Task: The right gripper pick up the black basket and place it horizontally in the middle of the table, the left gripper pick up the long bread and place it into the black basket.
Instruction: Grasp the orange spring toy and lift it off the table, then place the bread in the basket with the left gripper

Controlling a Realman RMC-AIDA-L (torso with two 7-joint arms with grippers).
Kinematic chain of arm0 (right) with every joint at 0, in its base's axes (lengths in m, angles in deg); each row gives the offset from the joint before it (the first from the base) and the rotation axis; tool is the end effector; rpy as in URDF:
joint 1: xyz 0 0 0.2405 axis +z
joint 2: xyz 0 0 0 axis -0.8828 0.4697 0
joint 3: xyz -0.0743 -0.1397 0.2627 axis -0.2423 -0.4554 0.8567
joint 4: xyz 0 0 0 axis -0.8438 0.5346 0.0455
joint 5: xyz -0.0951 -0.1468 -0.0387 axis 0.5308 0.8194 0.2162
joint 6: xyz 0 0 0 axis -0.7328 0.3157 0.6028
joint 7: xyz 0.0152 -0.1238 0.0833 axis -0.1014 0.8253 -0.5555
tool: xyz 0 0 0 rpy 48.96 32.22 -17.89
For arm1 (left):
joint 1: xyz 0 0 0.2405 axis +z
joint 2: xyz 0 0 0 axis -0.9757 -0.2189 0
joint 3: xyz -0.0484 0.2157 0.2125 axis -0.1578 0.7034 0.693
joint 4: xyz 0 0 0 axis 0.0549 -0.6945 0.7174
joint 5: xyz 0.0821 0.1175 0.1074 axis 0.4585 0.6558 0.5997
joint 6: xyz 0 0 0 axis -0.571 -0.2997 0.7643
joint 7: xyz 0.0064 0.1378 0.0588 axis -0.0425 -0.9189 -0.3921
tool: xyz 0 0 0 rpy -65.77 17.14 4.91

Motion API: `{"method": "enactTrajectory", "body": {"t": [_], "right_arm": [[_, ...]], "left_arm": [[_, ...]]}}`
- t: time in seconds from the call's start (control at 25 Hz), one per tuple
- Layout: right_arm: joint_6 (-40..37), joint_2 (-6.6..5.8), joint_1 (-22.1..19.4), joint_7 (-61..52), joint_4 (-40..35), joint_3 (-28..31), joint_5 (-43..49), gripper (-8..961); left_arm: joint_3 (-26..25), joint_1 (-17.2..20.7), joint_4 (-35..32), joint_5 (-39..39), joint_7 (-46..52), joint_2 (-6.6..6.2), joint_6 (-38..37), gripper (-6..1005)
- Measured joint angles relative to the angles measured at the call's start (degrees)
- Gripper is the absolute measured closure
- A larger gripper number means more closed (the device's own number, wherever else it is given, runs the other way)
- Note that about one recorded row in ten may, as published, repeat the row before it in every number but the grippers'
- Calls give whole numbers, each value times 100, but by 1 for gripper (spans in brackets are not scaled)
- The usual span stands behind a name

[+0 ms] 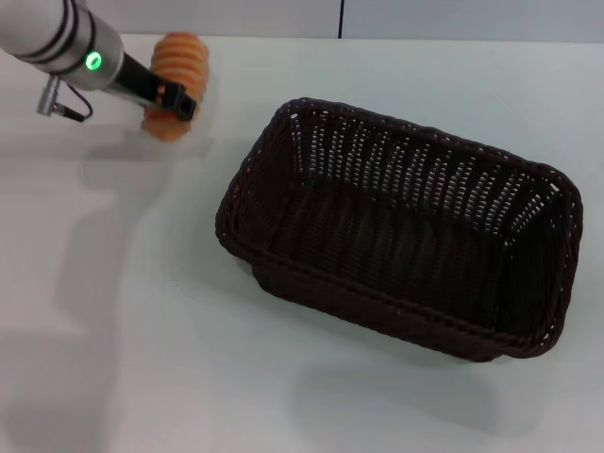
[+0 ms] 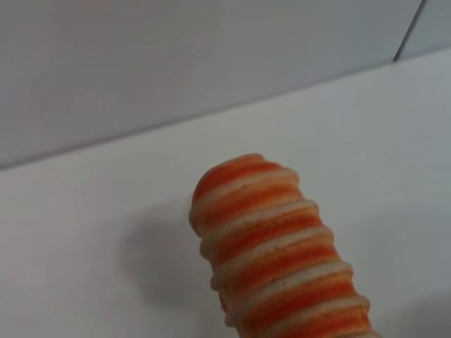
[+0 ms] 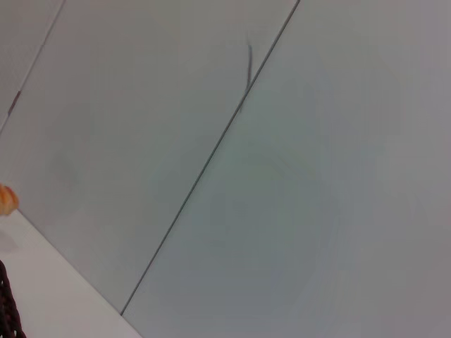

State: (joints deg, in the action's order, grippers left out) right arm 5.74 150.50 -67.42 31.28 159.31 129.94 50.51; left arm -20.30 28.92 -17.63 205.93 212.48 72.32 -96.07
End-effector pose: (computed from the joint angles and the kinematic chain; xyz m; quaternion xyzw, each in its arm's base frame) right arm 0.3047 0.2481 0.1127 -0.8422 0.0006 0.1241 0.5248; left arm -0.2338 0.4534 -0.0097 -0.8161 -0.4472 0.0969 0.3530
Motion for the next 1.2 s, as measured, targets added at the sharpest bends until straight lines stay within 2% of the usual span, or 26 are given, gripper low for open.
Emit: {"method": "enactTrajectory", "body": {"t": [0.08, 0.16, 0.28, 0.32, 0.44, 0.48, 0.52, 0.6, 0.68, 0.8, 0.84, 0.88, 1.04, 1.2], "right_arm": [[-1, 0, -1, 0, 3, 1, 0, 364], [-4, 0, 1, 0, 4, 5, -1, 364], [-6, 0, 14, 0, 4, 33, -2, 364], [-6, -1, 26, 0, 4, 41, -3, 364], [-23, -8, 81, 0, -4, 57, -3, 364], [-31, -9, 101, 0, -4, 59, -3, 364], [-40, -9, 122, 0, -4, 60, -2, 364], [-77, -9, 207, 0, -5, 62, 23, 364], [-79, -9, 226, 0, -4, 62, 26, 364], [-85, -9, 306, 0, -12, 40, 35, 364], [-83, -10, 327, 0, -12, 31, 36, 364], [-83, -10, 349, 0, -12, 18, 37, 364], [-83, -10, 390, 0, 4, -10, 39, 364], [-81, -9, 384, 0, 11, -43, 44, 364]], "left_arm": [[0, 0, 0, 0, 0, 0, 0, 434], [149, 529, -1107, -704, -81, -9, -468, 448], [231, 742, -1495, -975, -99, -12, -628, 473], [565, 1475, -2762, -1867, -95, -12, -887, 482], [792, 2052, -3667, -2606, -77, -23, -1095, 505], [792, 2052, -3667, -2606, -77, -23, -1095, 513], [885, 2279, -4104, -3001, -82, -25, -1310, 521], [1069, 2483, -4443, -3330, -108, -25, -1549, 536], [1257, 2601, -4617, -3473, -127, -25, -1642, 547], [2266, 2823, -4852, -3603, -172, -12, -1498, 564], [2266, 2823, -4852, -3603, -172, -12, -1498, 570], [2683, 2793, -4739, -3606, -165, -3, -1226, 575], [3049, 2584, -4447, -3627, -147, 2, -868, 598], [3139, 2400, -4246, -3641, -155, 2, -699, 656]]}}
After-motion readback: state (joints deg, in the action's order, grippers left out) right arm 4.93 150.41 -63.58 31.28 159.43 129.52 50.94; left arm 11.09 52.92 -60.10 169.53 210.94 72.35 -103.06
